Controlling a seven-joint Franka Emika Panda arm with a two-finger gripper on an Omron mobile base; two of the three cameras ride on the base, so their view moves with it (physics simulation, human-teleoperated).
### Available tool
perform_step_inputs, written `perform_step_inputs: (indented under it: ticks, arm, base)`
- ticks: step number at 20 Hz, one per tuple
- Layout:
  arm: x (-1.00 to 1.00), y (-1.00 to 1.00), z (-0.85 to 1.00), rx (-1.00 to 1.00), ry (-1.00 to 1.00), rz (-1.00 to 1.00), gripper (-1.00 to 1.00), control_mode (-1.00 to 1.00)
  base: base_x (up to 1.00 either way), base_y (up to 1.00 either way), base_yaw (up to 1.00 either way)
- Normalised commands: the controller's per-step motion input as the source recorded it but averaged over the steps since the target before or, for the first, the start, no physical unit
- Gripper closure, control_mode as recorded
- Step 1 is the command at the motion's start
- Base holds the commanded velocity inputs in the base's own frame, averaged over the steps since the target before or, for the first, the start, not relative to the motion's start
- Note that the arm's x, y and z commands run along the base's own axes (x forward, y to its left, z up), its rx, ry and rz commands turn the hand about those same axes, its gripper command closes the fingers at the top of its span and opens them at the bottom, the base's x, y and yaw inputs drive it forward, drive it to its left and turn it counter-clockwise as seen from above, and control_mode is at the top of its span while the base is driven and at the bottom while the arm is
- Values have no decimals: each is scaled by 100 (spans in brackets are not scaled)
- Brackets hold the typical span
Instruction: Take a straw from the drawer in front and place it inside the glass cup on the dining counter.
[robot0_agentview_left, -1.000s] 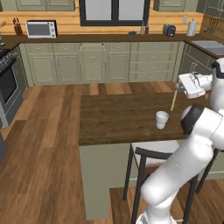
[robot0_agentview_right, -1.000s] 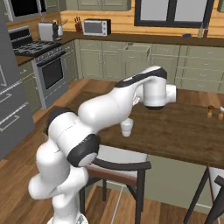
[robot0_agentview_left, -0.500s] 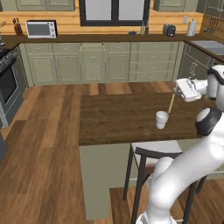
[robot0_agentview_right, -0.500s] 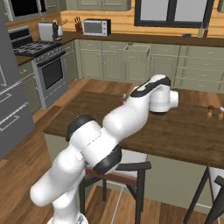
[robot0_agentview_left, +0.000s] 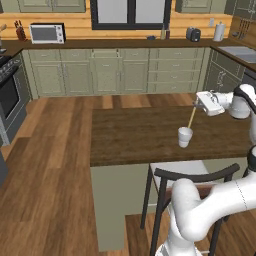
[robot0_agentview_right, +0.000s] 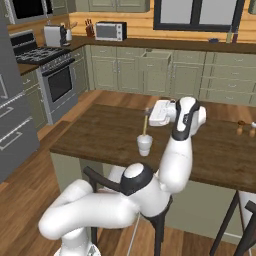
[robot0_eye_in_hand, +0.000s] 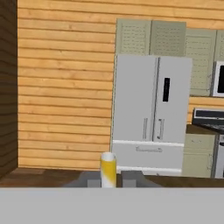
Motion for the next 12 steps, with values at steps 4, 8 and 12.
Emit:
perform_step_inputs:
  ticks: [4, 8, 12]
  arm:
    - [6, 0, -10, -4, 0, 0, 100, -100]
    - [0, 0, -18, -6, 0, -1, 100, -100]
    - [0, 3, -18, -4, 0, -1, 100, -100]
  base:
    - [0, 0, 0]
    - [0, 0, 0]
    - [0, 0, 0]
